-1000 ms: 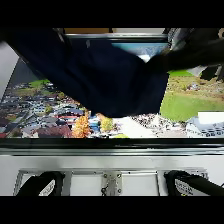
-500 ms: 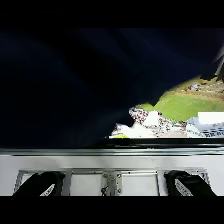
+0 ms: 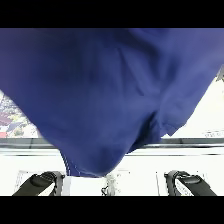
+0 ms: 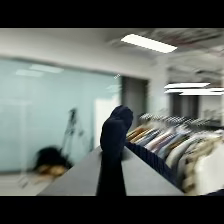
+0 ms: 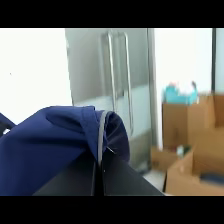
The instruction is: Fold the clothes and pants, and hang the long-sleeved shirts on hangers.
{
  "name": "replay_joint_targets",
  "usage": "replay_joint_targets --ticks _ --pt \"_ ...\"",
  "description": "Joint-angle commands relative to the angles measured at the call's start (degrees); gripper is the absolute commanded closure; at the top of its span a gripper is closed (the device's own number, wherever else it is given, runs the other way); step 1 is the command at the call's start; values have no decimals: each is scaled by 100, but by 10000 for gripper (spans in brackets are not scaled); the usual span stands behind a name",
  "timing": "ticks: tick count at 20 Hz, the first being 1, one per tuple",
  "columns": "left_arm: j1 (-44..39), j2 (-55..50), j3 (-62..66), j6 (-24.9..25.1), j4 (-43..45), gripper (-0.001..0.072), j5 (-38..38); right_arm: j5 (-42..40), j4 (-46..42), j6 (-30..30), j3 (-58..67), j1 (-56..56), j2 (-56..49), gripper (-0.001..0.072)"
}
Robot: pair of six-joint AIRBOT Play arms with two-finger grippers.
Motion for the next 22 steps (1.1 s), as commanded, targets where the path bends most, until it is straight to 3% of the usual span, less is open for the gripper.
replay_joint_targets --ticks 1,6,7,8,9,10,13,14,15,17,22 --pt "1217 -426 -898 -678 179 697 79 44 -164 98 -186 0 -846 706" --pt "1729 -2334 -1462 -673 188 694 435 -675 -656 81 -188 0 -3333 704" --pt "1729 -2879 -1316 -671 195 415 444 -931 -568 79 -186 -15 -3845 627" --pt "1735 -3370 -1064 -774 170 82 275 -1058 -409 74 -186 -46 -4238 331" --pt "1801 -3853 -710 -914 186 2 -160 -1029 -221 79 -184 -90 -4535 66" --pt "1858 -4242 -358 -942 188 2 -750 -876 42 79 -184 -160 -4743 36" --pt "2153 -4765 219 -968 201 2 -2304 -136 236 74 -186 -605 -4741 64" --pt "2310 -4795 269 -966 201 2 -2776 140 216 74 -186 -811 -4634 174" --pt "2459 -4778 236 -964 195 2 -3152 463 216 13 -186 -1045 -4485 234" --pt "2717 -4566 -160 -861 195 2 -3770 1185 52 -160 -190 -1480 -4133 238" --pt "2586 -3191 -3156 -503 175 2 -3856 3167 -2398 138 -1252 -1967 -2918 242"
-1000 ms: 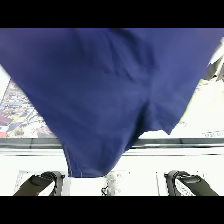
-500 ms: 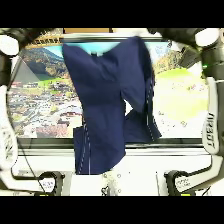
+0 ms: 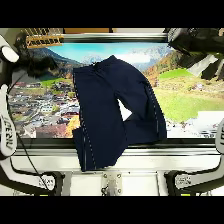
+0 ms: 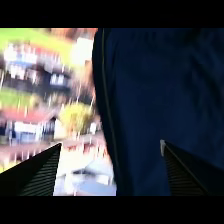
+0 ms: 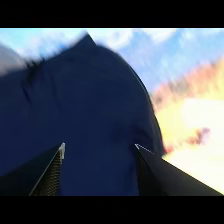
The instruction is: Fold the clothes and pants, and hang the long-sleeved shirts on hangers.
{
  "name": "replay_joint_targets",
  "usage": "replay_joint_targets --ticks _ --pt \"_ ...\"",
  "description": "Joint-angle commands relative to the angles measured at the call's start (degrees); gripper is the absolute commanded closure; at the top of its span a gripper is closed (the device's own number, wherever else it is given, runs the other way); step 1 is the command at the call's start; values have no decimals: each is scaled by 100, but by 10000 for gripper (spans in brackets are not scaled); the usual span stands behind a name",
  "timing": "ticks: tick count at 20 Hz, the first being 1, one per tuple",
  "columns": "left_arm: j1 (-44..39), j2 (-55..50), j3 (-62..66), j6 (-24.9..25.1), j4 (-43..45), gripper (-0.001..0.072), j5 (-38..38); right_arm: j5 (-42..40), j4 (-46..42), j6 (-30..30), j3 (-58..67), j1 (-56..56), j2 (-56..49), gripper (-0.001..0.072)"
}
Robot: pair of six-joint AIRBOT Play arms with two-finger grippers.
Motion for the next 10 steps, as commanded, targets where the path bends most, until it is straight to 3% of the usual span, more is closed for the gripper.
replay_joint_targets --ticks 1,5,8,9,10 --pt "-234 914 -2142 295 -15 2 -337 1261 -1849 275 -1193 -280 992 243" --pt "-1226 1921 -4677 457 -20 2 -214 789 -2221 531 -3939 -352 2542 242" --pt "-1996 2503 -5792 442 -334 2 -131 337 -2114 651 -5930 -350 3421 228" --pt "-2199 2691 -6052 450 -651 2 -109 275 -2059 651 -6441 -350 3609 63" --pt "-2389 2850 -6253 457 -925 2 -70 214 -1976 651 -6918 -343 3751 -8"
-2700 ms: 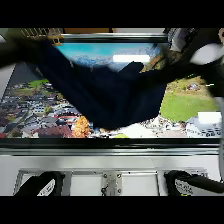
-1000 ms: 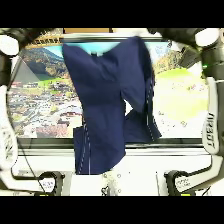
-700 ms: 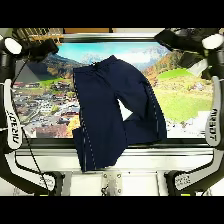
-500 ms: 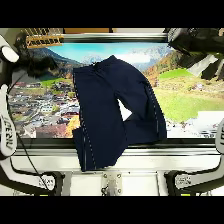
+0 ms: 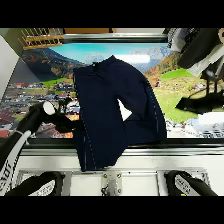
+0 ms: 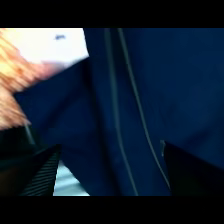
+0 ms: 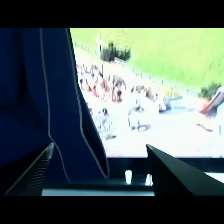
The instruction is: Fold the clothes and pants, and hang the long-sleeved shirts on hangers.
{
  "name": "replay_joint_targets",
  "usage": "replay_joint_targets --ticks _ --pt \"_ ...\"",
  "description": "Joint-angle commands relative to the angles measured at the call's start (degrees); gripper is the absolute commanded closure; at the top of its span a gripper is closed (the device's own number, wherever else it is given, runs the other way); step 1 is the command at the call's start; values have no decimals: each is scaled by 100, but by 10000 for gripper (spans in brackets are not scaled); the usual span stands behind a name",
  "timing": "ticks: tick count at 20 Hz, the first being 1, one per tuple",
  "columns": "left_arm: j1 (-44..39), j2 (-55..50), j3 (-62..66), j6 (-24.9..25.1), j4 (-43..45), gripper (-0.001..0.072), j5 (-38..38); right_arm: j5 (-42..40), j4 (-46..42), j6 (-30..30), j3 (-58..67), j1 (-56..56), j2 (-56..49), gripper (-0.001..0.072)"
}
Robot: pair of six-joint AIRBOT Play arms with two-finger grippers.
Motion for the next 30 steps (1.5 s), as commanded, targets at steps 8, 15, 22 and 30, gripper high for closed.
replay_joint_targets --ticks 8,15,22,30 --pt "-1340 1126 -1604 -260 -881 2 258 -1364 997 101 -3045 9 592 -8" --pt "-2006 1126 -1602 -299 -1440 2 385 -2465 1703 101 -3045 551 61 -8" --pt "-2509 1128 -1541 -616 -1956 696 356 -2409 1189 101 -2492 612 -74 705" --pt "-4186 927 713 -129 -3067 687 1591 -1832 -487 809 1862 103 -452 705"
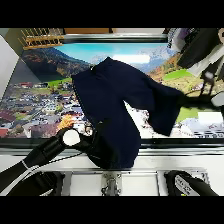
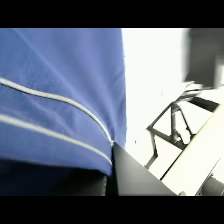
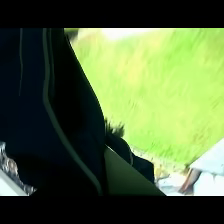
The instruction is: Fold the clothes and pants, and hang the long-sleeved shirts on hangers.
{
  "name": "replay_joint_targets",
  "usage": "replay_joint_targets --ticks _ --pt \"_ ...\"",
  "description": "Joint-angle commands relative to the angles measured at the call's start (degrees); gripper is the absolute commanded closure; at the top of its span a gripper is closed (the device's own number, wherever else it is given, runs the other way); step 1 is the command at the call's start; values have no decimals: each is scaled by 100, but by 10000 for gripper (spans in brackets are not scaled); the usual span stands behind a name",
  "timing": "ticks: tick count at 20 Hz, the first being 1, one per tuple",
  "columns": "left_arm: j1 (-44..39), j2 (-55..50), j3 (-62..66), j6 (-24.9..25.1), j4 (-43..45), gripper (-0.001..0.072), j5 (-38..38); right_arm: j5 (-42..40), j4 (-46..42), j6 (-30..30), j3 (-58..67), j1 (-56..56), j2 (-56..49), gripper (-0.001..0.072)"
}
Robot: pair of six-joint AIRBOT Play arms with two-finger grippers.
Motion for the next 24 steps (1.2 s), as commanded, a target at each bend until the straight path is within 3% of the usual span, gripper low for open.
replay_joint_targets --ticks 1,2,3,4,8,11,16,19,24 --pt "-544 -289 944 168 -201 444 636 94 -343 201 1572 -101 -284 691" --pt "-496 -479 1182 205 -184 95 619 96 -273 201 1718 -101 -332 538" --pt "-361 -662 1416 210 -155 24 525 96 -129 201 1784 -103 -354 253" --pt "-118 -868 1685 269 -33 21 321 98 -42 199 1788 -103 -341 50" --pt "1414 -1392 2452 348 1213 21 -295 308 -46 181 1781 -103 -87 41" --pt "2938 -1829 2686 190 2509 22 219 909 -26 181 1755 2 229 42" --pt "4944 -3097 2697 -33 2065 22 1185 1316 -22 190 1016 638 903 42" --pt "5394 -3799 2833 -4 1499 22 1274 1309 -22 531 501 1169 1121 41" --pt "5073 -4944 4103 4 1580 22 660 1032 -24 743 101 1851 1078 42"
